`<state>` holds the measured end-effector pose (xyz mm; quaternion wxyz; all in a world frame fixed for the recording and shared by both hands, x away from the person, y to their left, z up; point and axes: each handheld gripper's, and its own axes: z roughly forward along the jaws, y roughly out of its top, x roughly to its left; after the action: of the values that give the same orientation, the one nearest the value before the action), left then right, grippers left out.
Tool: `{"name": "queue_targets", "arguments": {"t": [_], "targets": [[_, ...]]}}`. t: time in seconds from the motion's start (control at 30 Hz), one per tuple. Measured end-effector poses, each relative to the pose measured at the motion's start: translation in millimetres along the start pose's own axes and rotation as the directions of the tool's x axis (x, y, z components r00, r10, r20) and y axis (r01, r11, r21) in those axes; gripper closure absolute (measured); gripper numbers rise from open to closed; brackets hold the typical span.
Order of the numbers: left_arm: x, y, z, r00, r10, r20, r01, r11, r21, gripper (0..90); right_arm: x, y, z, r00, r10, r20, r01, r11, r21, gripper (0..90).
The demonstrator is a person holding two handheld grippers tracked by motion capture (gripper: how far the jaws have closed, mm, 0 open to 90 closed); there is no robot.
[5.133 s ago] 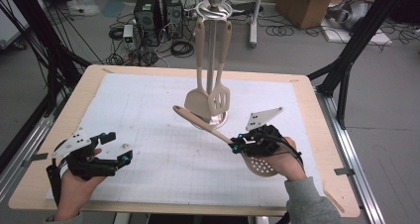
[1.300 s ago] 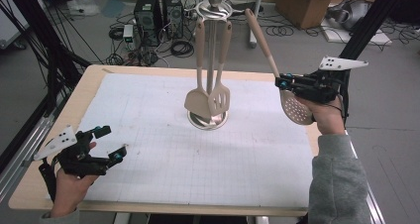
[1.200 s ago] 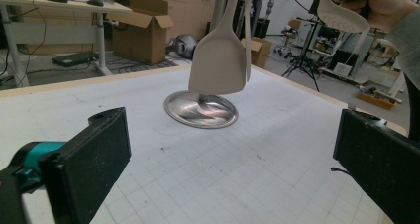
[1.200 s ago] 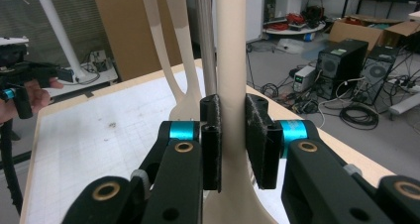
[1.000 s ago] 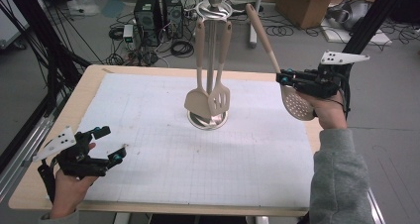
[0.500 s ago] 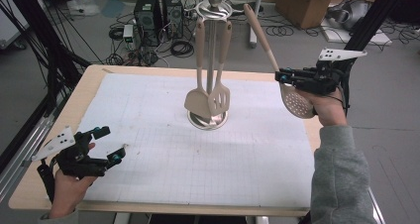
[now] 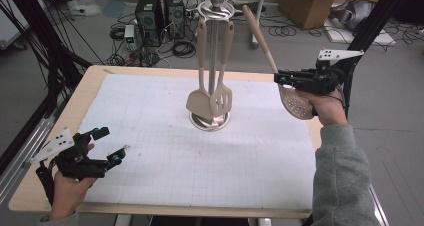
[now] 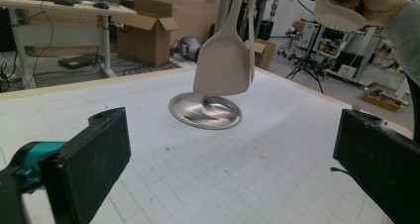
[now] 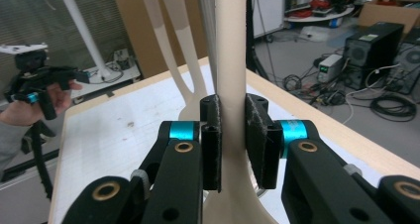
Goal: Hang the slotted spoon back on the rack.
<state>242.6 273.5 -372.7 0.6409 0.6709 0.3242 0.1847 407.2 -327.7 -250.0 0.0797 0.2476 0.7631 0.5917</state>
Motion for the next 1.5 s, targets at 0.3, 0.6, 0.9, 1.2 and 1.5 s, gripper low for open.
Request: {"name": "queue_targets", "arguments": {"t": [0.3, 0.6, 0.9, 1.2, 1.5], "targets": [[-0.1, -0.8, 0.7, 1.0, -0.001, -0.005, 0.001, 1.0, 0.009, 1.7, -0.9, -1.0, 7.5, 0.9998, 0.01, -0.017, -0.01, 1.0, 0.01, 78.1], [-1.0, -0.7, 0.2, 1.0, 0.004, -0.005, -0.004, 0.9999, 0.014, 1.8, -3.7, -3.2, 21.1, 0.9993, 0.016, -0.033, -0.015, 0.999, 0.031, 78.1], [-0.5, -1.8, -2.0, 0.9999, 0.001, -0.016, -0.001, 0.9998, 0.018, 1.7, -6.8, -5.8, 31.7, 0.9989, 0.012, -0.045, -0.01, 0.999, 0.038, 78.2], [-0.8, -2.1, -3.8, 0.9997, 0.005, -0.023, -0.004, 0.9998, 0.022, 1.7, -7.4, -6.6, 39.8, 0.9993, -0.004, -0.038, 0.006, 0.999, 0.046, 78.2], [-1.1, -2.0, -4.4, 0.9997, 0.005, -0.024, -0.004, 0.9997, 0.024, 1.7, -5.4, -6.3, 48.1, 0.9997, -0.022, -0.015, 0.023, 0.998, 0.065, 78.3]]}}
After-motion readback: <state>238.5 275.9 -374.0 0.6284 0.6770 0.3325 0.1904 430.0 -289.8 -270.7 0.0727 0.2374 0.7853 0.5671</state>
